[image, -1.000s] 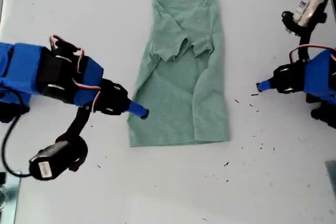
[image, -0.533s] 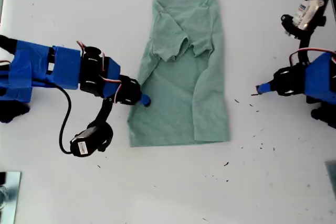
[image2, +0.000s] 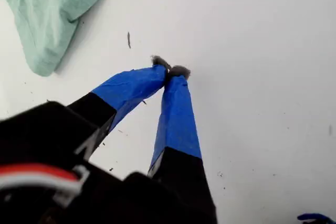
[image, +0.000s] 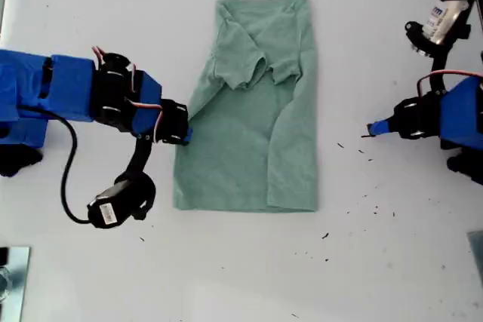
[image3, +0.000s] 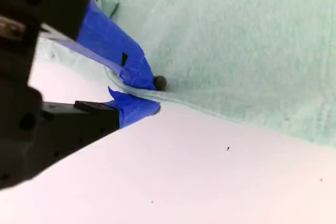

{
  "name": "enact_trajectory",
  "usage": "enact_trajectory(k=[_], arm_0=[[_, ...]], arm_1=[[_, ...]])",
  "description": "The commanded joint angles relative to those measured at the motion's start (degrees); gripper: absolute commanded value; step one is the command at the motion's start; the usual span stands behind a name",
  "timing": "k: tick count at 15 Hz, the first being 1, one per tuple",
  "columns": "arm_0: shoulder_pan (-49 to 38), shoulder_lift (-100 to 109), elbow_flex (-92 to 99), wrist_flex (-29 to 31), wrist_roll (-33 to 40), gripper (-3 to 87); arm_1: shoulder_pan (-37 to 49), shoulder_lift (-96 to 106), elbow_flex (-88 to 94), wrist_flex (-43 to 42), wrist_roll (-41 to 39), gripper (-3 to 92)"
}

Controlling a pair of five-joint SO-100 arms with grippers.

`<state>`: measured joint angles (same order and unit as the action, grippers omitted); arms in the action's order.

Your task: Fold t shirt

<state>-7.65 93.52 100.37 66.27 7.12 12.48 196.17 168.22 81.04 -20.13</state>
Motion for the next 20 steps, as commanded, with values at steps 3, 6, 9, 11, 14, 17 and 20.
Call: enact_trajectory(k=[3, 6, 9, 11, 14, 17, 20], arm_0=[[0.4, -2.3, -24.5, 8.1, 2.7, -0.2], [-0.4, -22.1, -48.7, 3.6, 6.2, -0.2], [0.8, -26.9, -48.9, -9.7, 8.3, 20.7], [3.1, -29.4, -48.9, -19.3, 12.6, 23.7], [3.3, -43.9, -50.4, -27.6, 11.1, 24.6], [6.1, -41.4, -50.5, -29.8, 14.6, 21.7], [6.2, -18.5, -46.1, -14.3, 14.9, 22.3]], arm_1=[[-1.1, 0.0, -0.6, 0.5, 1.0, 2.3], [-1.1, 0.4, -0.4, 0.6, 1.1, 2.3], [-1.2, 0.7, 0.0, 0.6, 1.2, 2.3], [-1.3, 1.7, 0.2, 0.8, 1.2, 2.3], [-0.8, 2.6, 0.4, 1.0, 0.8, 2.3], [-1.7, 3.3, 0.3, 1.6, 1.5, 2.3], [-2.4, 3.6, 0.3, 1.8, 2.0, 2.3]])
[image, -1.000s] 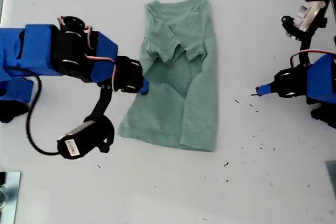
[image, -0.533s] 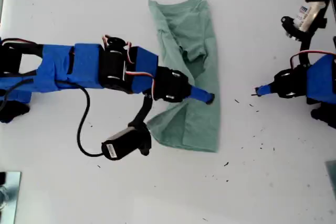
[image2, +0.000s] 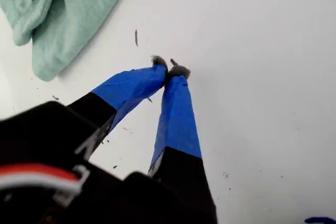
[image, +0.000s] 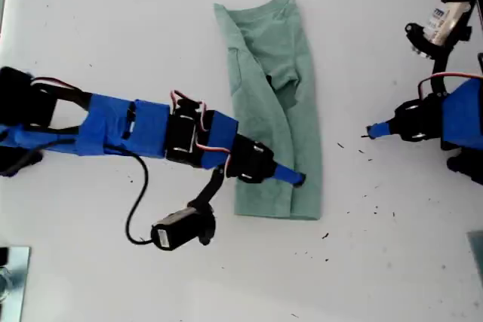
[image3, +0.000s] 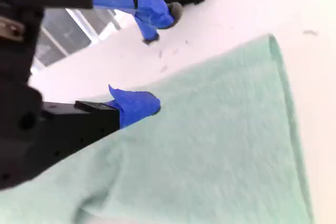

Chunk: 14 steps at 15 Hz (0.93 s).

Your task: Fold t shirt

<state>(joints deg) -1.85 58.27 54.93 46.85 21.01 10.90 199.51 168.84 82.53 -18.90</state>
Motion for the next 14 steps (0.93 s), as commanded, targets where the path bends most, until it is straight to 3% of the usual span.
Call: enact_trajectory(k=[1, 3, 4, 6, 9, 14], arm_0=[[-1.1, 24.3, 0.4, 11.4, 1.8, 16.2], [-6.7, 41.7, 22.0, 19.7, -1.9, 4.8], [-9.0, 53.8, 42.0, 15.6, -4.0, 0.1], [-10.3, 75.2, 75.3, 9.1, -11.2, -0.2], [-7.3, 95.3, 108.6, -2.9, -21.7, -0.2], [-8.6, 106.9, 124.1, -1.8, -28.0, -0.2]], arm_1=[[-0.7, 0.4, -0.6, 0.4, 0.6, 2.3], [-0.6, 0.4, -1.0, 0.4, 0.4, 2.3], [-0.4, 0.4, -1.0, 0.4, 0.3, 2.3], [-0.4, 0.4, -0.8, 0.4, 0.4, 2.3], [-0.4, 0.4, -0.3, 0.4, 0.5, 2.3], [-0.4, 0.2, 1.4, 0.4, 2.3, 2.3]])
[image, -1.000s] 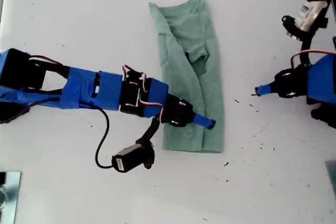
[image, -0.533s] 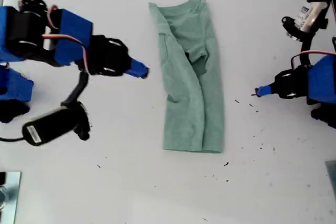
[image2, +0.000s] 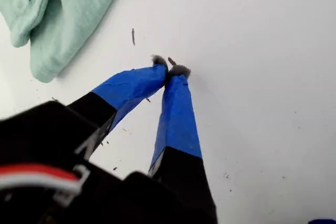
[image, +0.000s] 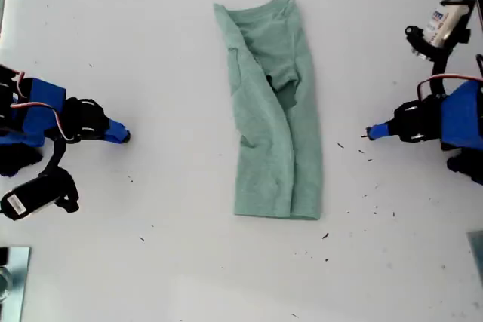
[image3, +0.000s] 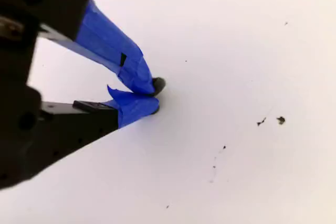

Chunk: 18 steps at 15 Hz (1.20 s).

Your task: Fold t shirt

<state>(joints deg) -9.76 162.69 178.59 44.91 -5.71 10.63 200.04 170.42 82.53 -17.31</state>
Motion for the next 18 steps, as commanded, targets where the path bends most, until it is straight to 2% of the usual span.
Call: enact_trajectory(k=[1, 2, 4, 7, 10, 11, 12, 13, 14, 18], arm_0=[[-0.9, 3.3, 0.5, 0.3, -1.4, -0.2], [-0.6, 1.2, -1.4, -0.1, -0.9, -0.2], [1.8, -15.2, -20.1, 2.0, 1.6, -0.2], [8.2, -40.6, -53.9, 3.9, 7.6, -0.2], [15.0, -62.0, -79.7, 4.9, 9.0, -0.2], [17.0, -66.6, -85.1, 4.5, 9.0, -0.2], [19.2, -70.8, -90.3, 3.9, 8.9, 1.1], [20.9, -75.3, -96.2, 4.2, 9.7, 17.9], [22.1, -78.9, -101.5, 5.3, 10.4, 23.8], [18.6, -96.3, -122.3, 11.7, 15.2, 27.4]], arm_1=[[-0.1, -0.4, -0.2, 0.4, 1.0, 2.3], [-0.2, -0.7, -0.6, 0.5, 1.1, 2.3], [0.3, -10.9, -8.6, -1.0, 0.0, 2.3], [-3.2, -52.8, -43.4, -1.3, -2.9, 1.9], [-9.6, -79.3, -66.5, -1.1, 0.4, -0.2], [-12.1, -85.7, -72.0, -1.0, 2.6, 1.2], [-14.9, -91.0, -76.8, -0.2, 5.2, 8.6], [-17.4, -95.2, -81.2, 1.6, 7.6, 17.3], [-19.4, -97.9, -83.9, 1.9, 9.5, 20.9], [-21.4, -100.9, -85.3, 2.0, 11.2, 28.6]])
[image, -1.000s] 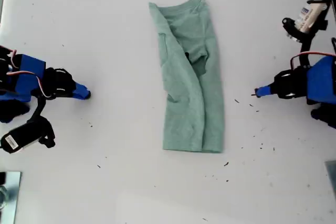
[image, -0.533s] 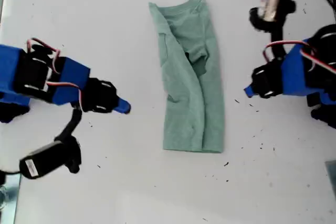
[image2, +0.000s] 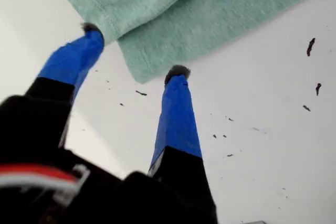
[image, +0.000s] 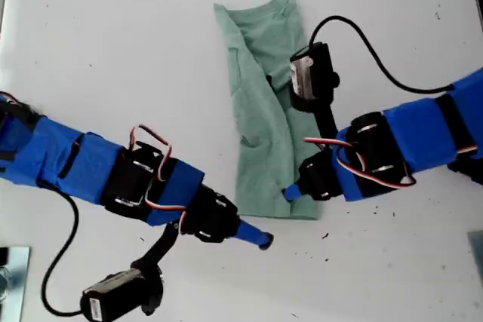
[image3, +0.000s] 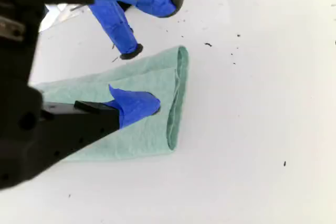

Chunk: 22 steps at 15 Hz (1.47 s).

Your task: Fold t shirt

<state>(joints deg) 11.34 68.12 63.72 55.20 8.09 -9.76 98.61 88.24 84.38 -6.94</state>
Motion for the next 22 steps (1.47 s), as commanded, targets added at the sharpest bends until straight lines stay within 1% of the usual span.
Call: enact_trajectory(k=[1, 3, 5, 7, 8, 11, 13, 14, 15, 16, 17, 18, 21, 22], arm_0=[[-3.9, -3.4, -7.6, 1.5, 2.1, 27.5], [-6.8, -5.5, -7.6, 2.6, 3.0, 27.6], [-9.6, -8.3, -7.7, 3.9, 4.2, 27.4], [-11.0, -9.6, -7.8, 5.7, 5.0, 26.9], [-11.2, -11.6, -8.2, 6.5, 5.0, 26.9], [-11.4, -17.0, -9.9, 9.7, 5.4, 23.6], [-10.5, -19.5, -10.2, 11.6, 6.4, 20.7], [-10.1, -21.7, -11.2, 13.6, 7.2, 16.6], [-10.0, -23.2, -11.2, 15.8, 7.6, 11.9], [-10.4, -24.4, -11.2, 18.0, 9.0, 2.6], [-11.2, -25.8, -11.2, 20.0, 9.8, -0.1], [-11.7, -26.5, -11.2, 21.0, 10.8, -0.1], [-11.5, -25.2, -12.0, 20.4, 13.1, -0.2], [-10.8, -23.3, -12.9, 20.3, 13.3, -0.2]], arm_1=[[-1.2, 0.5, -2.2, 0.2, 0.7, 29.3], [-0.9, 0.6, 0.3, -1.1, -0.7, 29.6], [0.1, 0.7, 3.3, -4.4, -2.5, 29.4], [0.2, 0.7, 5.3, -6.0, -2.5, 29.0], [0.2, 0.7, 7.6, -8.5, -2.3, 28.5], [0.7, -0.1, 19.7, -24.3, -2.5, 23.1], [1.0, -7.1, 21.4, -31.4, -1.9, 20.4], [1.0, -10.7, 21.3, -34.5, -1.8, 18.3], [0.9, -13.2, 20.2, -35.8, -1.3, 10.3], [0.8, -14.0, 19.2, -35.6, -1.3, 4.6], [0.8, -13.9, 18.6, -34.7, -1.4, 2.3], [0.9, -13.8, 17.8, -33.1, -1.6, -1.1], [0.4, -12.7, 15.6, -31.0, -2.6, -1.0], [0.4, -12.6, 12.7, -27.9, -2.9, -1.0]])
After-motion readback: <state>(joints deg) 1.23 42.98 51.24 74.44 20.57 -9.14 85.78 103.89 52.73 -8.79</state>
